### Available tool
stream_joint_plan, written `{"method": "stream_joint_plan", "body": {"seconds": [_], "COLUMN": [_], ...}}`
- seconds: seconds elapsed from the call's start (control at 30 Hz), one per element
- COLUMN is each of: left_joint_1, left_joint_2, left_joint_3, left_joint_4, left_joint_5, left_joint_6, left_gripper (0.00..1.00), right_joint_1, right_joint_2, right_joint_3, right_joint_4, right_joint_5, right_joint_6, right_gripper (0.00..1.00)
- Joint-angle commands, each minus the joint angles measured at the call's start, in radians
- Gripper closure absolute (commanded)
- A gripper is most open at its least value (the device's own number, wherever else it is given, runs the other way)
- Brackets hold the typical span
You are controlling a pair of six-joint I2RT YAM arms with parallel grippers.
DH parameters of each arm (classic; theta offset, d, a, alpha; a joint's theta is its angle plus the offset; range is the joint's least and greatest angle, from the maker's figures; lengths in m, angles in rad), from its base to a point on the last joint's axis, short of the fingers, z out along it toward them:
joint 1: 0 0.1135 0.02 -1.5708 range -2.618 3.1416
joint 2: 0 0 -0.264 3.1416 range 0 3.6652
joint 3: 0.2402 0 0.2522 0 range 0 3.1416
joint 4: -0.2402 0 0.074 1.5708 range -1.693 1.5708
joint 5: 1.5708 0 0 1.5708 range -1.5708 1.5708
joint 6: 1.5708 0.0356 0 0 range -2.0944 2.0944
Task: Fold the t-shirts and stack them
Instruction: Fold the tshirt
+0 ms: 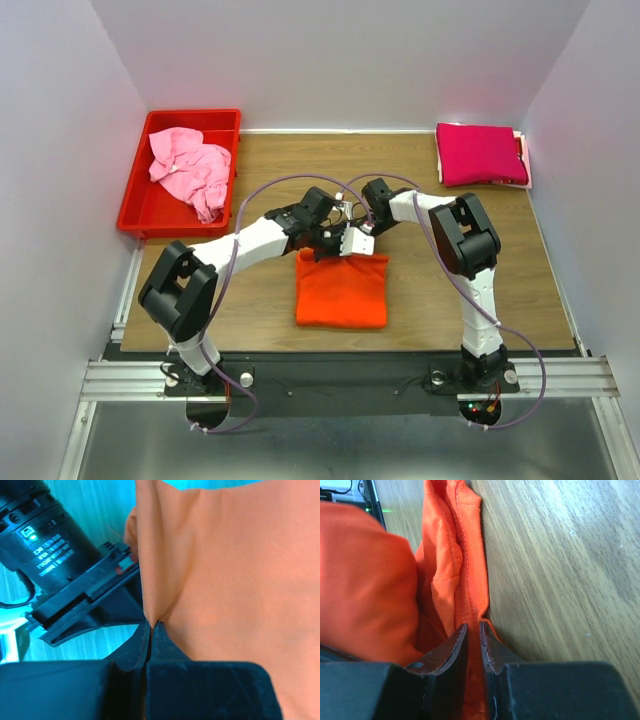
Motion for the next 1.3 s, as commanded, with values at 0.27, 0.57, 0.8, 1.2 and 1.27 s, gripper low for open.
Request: {"method": "stream_joint_plan", "body": {"seconds": [0.27, 0.57, 0.8, 1.2, 1.27], "left_joint_1": [0.058, 0.073, 0.071, 0.075, 0.075], "left_joint_2": [0.099, 0.073, 0.033, 0.081, 0.078], "left_joint_3": [0.085, 0.065, 0.073, 0.032, 0.035], "left_joint_4": [0.027, 0.044, 0.030, 0.096, 0.092], "left_joint_5": [-0.028, -0.014, -0.011, -0.036, -0.037], "left_joint_6": [0.068, 0.062, 0.072, 0.086, 0.092], "left_gripper": [1.00, 1.00, 1.00, 0.97, 0.93], "right_joint_1": [0.004, 0.004, 0.004, -0.041, -0.052], "right_joint_2": [0.045, 0.053, 0.055, -0.028, -0.047], "right_joint_3": [-0.008, 0.001, -0.002, 0.112, 0.146], "right_joint_4": [0.016, 0.016, 0.016, 0.008, 0.002], "right_joint_5": [0.078, 0.087, 0.087, 0.262, 0.285], "right_joint_6": [-0.050, -0.054, -0.056, -0.038, -0.037], "right_gripper": [0.78, 0.78, 0.78, 0.60, 0.52]}}
